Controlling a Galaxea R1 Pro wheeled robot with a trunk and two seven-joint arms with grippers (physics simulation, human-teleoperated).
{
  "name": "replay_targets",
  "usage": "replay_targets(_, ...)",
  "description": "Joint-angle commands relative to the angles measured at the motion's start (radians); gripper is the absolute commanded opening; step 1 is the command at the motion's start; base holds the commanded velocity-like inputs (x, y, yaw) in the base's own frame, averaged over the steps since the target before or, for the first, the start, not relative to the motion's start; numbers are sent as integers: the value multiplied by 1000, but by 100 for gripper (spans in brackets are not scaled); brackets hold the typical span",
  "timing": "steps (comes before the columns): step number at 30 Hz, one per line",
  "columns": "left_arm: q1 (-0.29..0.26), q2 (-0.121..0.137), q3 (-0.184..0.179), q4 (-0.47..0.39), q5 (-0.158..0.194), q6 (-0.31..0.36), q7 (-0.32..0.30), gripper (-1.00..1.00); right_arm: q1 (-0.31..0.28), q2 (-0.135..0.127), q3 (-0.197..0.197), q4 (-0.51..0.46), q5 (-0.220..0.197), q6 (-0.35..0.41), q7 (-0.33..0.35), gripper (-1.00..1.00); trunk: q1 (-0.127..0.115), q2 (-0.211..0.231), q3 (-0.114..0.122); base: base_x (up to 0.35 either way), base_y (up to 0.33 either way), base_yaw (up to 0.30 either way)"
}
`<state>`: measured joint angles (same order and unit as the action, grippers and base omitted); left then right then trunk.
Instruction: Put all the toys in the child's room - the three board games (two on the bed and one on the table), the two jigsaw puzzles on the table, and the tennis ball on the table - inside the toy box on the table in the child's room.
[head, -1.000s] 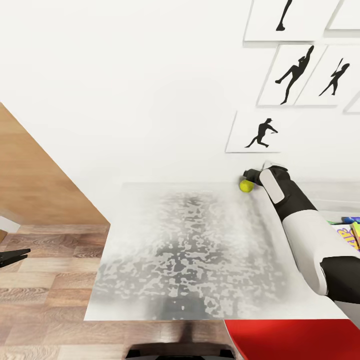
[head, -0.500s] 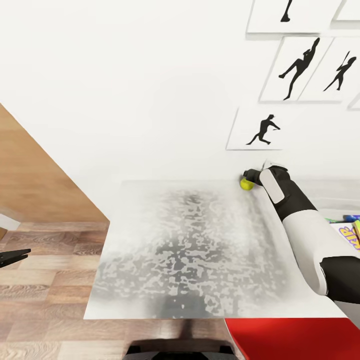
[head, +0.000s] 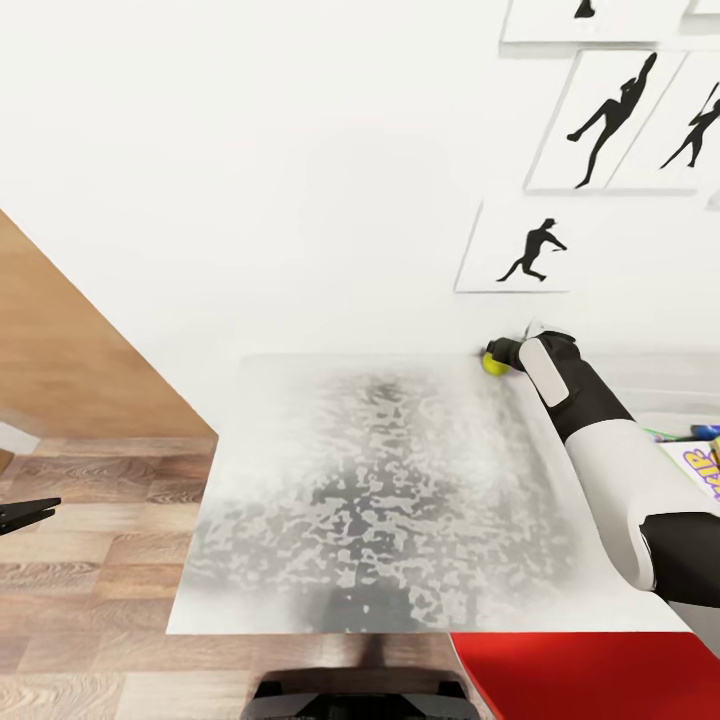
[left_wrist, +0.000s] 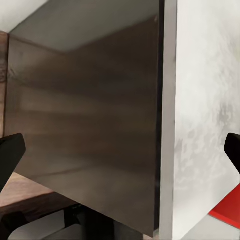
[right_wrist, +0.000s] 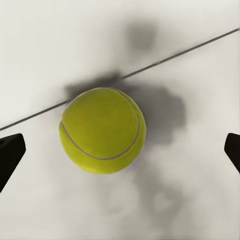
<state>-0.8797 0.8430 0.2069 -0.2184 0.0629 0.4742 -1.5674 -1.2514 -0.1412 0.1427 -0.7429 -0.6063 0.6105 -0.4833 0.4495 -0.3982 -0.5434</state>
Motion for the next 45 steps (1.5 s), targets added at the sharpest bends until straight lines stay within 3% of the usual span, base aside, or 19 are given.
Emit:
replay_targets(1, -1, 1, -5, 1, 5, 11, -3, 100, -1, -1, 6, -1, -10, 2, -10, 100, 0, -2, -3, 0, 0, 0)
replay_targets(45, -1, 0, -6, 1, 5, 11, -3, 100, -5, -2, 6, -34, -12, 4, -11, 100, 0, -2, -71, 0, 0, 0)
